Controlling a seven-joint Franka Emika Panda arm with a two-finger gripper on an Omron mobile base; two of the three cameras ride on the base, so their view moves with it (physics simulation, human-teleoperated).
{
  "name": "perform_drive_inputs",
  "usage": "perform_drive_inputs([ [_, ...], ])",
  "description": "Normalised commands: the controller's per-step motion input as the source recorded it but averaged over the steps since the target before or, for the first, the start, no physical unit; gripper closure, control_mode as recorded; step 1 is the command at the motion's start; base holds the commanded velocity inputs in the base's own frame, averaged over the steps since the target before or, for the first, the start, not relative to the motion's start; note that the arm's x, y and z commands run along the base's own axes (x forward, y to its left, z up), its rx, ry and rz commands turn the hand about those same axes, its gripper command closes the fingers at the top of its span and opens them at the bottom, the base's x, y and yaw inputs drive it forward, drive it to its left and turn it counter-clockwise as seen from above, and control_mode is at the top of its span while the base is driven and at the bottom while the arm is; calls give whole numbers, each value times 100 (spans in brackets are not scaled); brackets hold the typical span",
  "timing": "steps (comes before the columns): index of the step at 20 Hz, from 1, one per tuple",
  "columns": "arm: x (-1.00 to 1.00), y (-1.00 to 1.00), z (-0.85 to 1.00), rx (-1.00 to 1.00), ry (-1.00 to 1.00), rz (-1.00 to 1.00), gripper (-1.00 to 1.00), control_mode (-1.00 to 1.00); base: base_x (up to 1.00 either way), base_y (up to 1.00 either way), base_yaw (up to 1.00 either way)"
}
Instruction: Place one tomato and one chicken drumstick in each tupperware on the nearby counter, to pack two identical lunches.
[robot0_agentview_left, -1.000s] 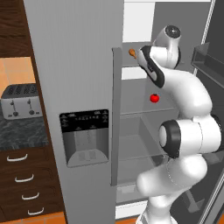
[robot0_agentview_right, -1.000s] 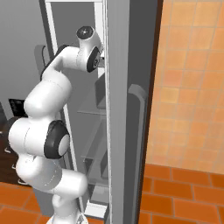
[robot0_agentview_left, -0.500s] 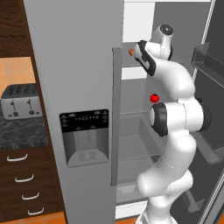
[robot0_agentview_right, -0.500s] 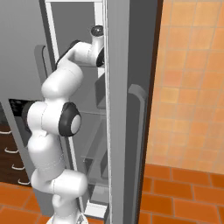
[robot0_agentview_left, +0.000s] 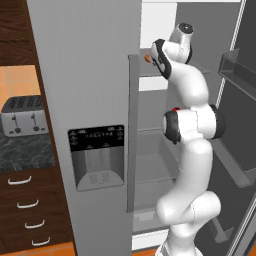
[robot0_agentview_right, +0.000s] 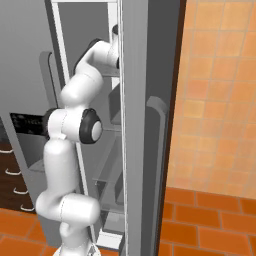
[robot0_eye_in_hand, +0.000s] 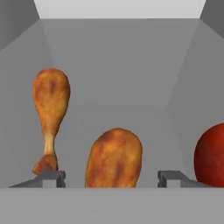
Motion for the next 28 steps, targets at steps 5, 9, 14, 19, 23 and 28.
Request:
perform_drive_inputs([
  [5,4,3,-75,0,4,0,100,-100,0,0,0],
  [9,-24,18,-81,0,0,0,100,-100,0,0,0],
  [14,-93,5,-19,0,0,-1,100,-100,0,0,0],
  [19,-100,5,-7,0,-3,0,100,-100,0,0,0],
  [23,-100,21,-21,0,-8,0,100,-100,0,0,0],
  [28,-100,9,-27,0,-1,0,100,-100,0,0,0],
])
